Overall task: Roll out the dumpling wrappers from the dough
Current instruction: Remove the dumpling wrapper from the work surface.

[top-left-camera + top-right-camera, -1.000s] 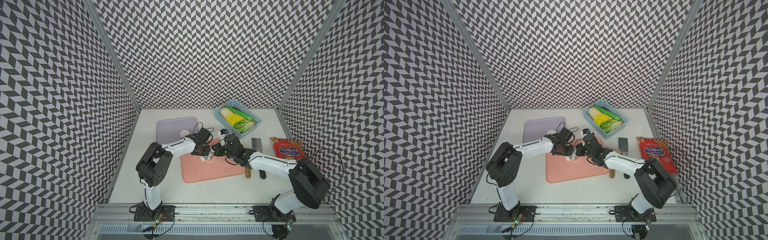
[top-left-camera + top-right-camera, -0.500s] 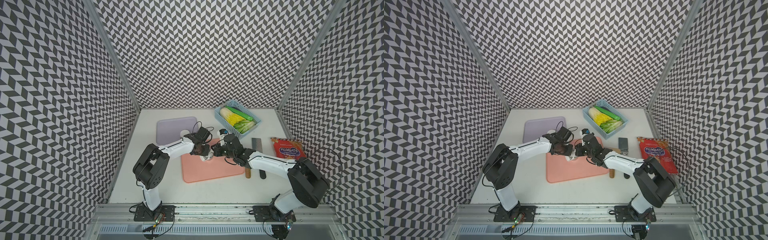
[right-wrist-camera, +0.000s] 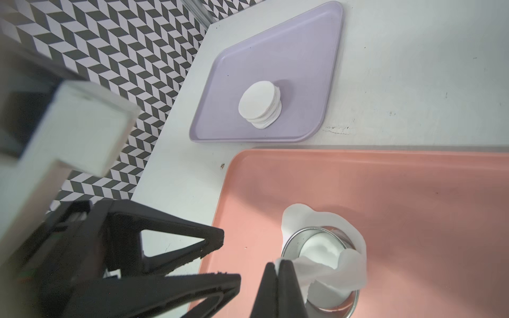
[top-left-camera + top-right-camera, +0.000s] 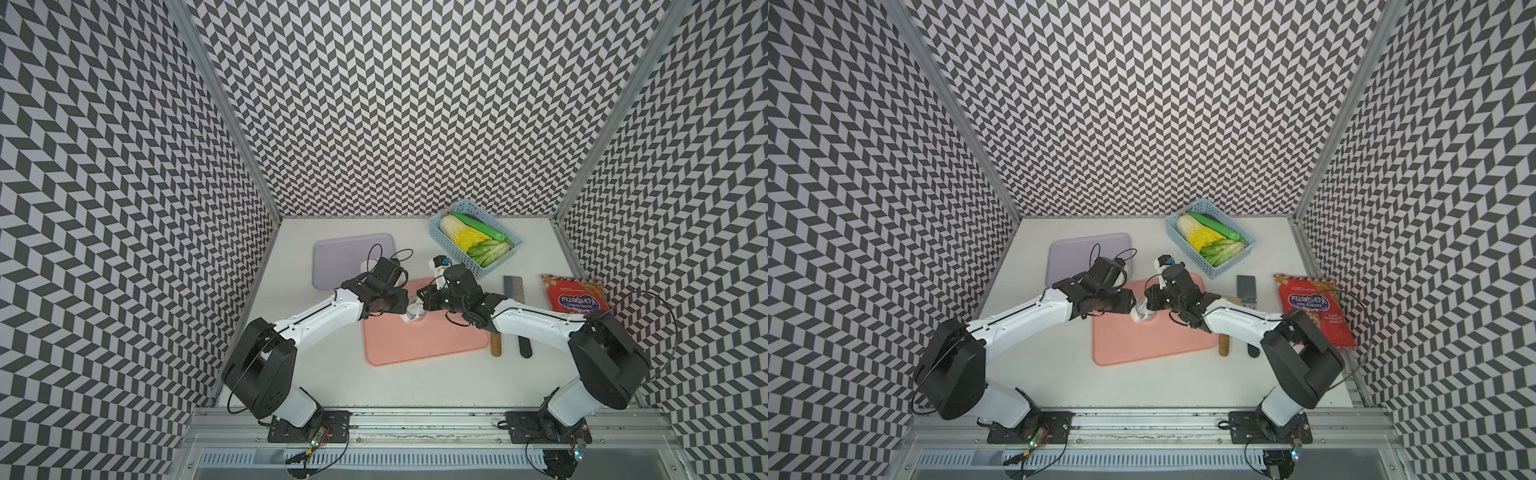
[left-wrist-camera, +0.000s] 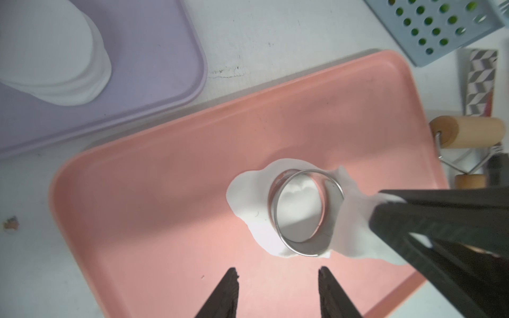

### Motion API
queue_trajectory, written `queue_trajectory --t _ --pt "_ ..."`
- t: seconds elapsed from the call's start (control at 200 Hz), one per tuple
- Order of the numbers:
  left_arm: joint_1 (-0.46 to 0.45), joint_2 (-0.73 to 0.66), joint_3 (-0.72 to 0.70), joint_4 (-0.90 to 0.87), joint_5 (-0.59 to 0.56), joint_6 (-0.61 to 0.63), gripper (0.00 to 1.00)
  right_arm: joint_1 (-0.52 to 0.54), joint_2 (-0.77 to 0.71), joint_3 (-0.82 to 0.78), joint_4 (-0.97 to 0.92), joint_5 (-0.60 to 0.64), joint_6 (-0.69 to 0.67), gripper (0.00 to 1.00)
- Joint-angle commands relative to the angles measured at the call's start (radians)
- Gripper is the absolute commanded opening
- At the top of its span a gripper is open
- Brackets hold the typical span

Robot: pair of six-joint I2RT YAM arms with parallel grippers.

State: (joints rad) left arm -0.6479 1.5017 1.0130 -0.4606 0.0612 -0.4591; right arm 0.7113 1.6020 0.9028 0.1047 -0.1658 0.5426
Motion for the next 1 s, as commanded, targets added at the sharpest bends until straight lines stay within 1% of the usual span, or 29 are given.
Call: queue_trajectory --t 0.0,0.185,0.25,0.436,0.531,0.641,0.886,0.996 --pt "-0.016 -0.037 -0.030 0.114 0.057 -0.009 0.51 0.005 -0.005 0.021 0.030 -0.016 -0.007 0.00" --pt "-0.032 -0.031 -0.062 0.188 0.095 -0.014 0.51 0.005 -0.014 0.016 0.029 -0.018 -0.007 0.00" --pt "-0.035 -0.027 -0.072 0.207 0.103 -0.019 0.48 0.005 -0.015 0.018 0.027 -0.019 -0.009 0.00" --pt "-0.041 -0.027 -0.092 0.249 0.101 -0.022 0.55 0.005 -0.016 0.016 0.030 -0.029 -0.008 0.00" --pt "-0.041 -0.013 -0.096 0.268 0.108 -0.025 0.55 0.005 -0.019 0.013 0.030 -0.029 -0.007 0.00" --pt "-0.044 0.013 -0.097 0.285 0.127 -0.024 0.54 0.005 -0.020 0.015 0.030 -0.037 -0.007 0.00" --pt "-0.047 0.029 -0.112 0.336 0.117 -0.027 0.52 0.005 -0.019 0.010 0.041 -0.060 -0.001 0.00" --pt "-0.047 0.052 -0.105 0.342 0.114 -0.030 0.49 0.005 -0.017 0.007 0.047 -0.071 0.003 0.00"
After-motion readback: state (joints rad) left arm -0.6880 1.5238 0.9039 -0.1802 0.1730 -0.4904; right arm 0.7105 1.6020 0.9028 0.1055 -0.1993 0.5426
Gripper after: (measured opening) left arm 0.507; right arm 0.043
